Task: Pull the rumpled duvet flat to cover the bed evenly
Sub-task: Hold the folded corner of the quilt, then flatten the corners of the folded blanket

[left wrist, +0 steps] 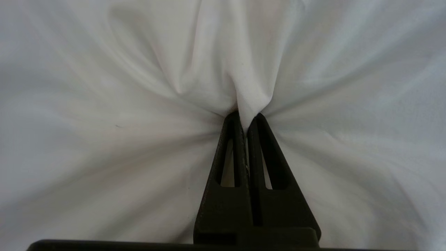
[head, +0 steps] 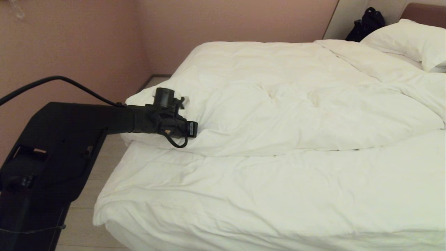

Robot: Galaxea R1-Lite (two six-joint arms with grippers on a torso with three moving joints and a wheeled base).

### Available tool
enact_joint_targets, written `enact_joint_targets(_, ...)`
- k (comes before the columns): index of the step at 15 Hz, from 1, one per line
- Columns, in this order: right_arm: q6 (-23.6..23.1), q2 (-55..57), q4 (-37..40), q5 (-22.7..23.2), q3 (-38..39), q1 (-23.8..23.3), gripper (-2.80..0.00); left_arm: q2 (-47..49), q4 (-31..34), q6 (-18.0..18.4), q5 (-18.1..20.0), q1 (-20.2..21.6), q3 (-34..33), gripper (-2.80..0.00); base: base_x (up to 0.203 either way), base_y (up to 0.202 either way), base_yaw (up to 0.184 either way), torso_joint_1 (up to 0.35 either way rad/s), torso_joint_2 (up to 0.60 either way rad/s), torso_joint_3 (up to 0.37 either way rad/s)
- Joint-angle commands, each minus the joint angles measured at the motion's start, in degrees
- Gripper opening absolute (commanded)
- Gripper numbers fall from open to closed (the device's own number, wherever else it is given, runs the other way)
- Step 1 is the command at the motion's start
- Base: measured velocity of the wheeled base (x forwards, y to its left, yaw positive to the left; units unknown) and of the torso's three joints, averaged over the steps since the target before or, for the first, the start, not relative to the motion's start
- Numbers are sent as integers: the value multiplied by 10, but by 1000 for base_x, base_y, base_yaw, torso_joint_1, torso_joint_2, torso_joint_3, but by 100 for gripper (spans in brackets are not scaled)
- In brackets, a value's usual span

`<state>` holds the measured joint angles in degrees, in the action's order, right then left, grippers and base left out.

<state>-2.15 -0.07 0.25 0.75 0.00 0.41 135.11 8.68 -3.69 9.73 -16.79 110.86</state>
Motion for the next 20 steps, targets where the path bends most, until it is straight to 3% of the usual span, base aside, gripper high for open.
enact_joint_targets(1,0,1,0,0,0,0,-280,1,-2,-1,0,0,1,-280,0,0,0,0,0,0)
enact_joint_targets(9,0,1,0,0,0,0,-280,-14,1,-2,-10,1,-3,-280,0,0,0,0,0,0)
enact_joint_targets(15,0,1,0,0,0,0,-280,-81,7,-2,-43,11,-67,-280,0,0,0,0,0,0)
enact_joint_targets(20,0,1,0,0,0,0,-280,-174,14,2,-46,16,-142,-280,0,0,0,0,0,0)
